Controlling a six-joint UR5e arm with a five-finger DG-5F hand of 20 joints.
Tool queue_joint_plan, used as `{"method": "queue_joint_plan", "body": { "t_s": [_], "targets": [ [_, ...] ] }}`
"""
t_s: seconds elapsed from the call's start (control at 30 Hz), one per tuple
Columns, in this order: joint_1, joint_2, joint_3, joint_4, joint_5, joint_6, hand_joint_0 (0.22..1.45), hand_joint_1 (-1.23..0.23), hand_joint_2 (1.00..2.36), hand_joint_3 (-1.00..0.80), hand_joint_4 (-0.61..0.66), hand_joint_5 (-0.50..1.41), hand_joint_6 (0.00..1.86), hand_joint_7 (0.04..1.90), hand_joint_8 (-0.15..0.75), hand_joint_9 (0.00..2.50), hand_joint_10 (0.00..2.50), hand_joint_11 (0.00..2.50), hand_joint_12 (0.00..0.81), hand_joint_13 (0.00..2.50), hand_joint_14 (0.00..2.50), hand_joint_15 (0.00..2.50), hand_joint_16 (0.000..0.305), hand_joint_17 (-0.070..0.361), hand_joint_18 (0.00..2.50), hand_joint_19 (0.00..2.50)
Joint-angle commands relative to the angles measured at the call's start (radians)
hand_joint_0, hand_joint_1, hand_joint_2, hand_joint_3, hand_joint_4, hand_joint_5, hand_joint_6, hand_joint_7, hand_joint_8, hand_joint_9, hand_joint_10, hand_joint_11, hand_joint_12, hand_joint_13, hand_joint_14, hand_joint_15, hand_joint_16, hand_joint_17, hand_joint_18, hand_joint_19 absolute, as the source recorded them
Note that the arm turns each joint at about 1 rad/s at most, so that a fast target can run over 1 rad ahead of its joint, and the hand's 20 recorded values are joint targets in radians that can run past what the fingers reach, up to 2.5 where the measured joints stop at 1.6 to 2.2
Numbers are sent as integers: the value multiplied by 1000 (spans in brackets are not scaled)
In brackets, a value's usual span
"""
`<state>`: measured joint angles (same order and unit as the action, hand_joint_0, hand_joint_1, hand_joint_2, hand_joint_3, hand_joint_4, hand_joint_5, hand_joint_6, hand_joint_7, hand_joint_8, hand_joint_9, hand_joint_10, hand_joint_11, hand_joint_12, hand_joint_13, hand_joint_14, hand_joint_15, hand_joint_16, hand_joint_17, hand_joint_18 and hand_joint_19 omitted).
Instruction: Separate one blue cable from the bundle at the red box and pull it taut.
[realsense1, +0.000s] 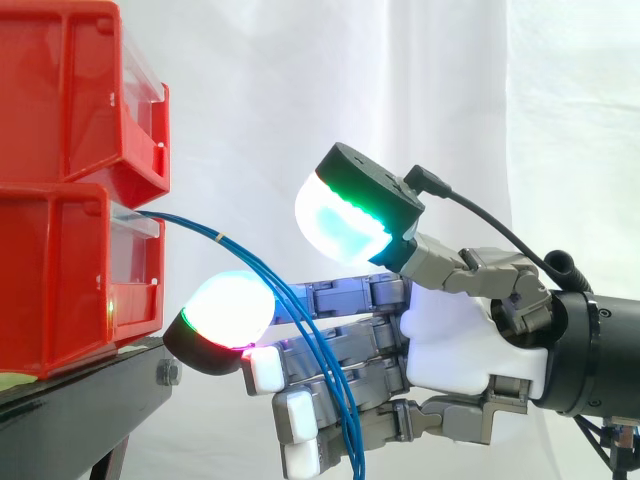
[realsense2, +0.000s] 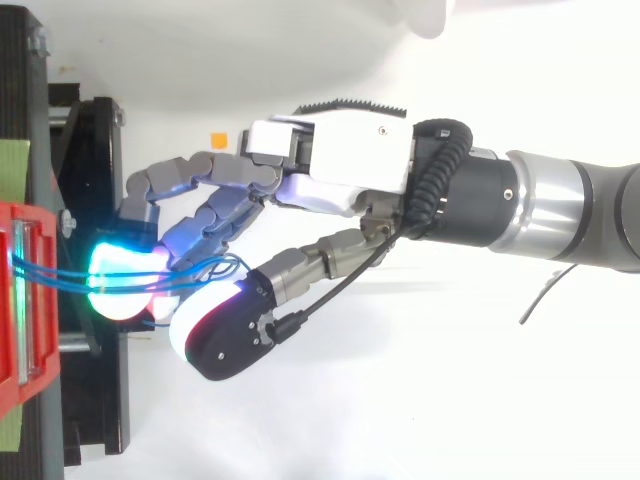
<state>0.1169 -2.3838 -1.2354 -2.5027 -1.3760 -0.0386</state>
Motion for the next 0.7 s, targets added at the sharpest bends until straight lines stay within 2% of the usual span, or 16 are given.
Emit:
{"method": "queue_joint_plan", "body": {
  "t_s": [0.0,0.4,0.67],
  "targets": [
    [1,0,2,1,-1,0,596,-665,1006,-413,202,-180,551,1091,321,788,12,873,368,1020,21,796,39,87,728,654],
    [1,-2,11,4,0,0,595,-663,1006,-412,202,-177,555,1088,325,799,9,875,365,1035,22,821,38,86,727,663],
    [10,-2,11,5,-1,0,596,-662,1005,-413,203,-176,554,1090,324,800,12,878,363,1040,24,818,38,86,730,663]
  ]
}}
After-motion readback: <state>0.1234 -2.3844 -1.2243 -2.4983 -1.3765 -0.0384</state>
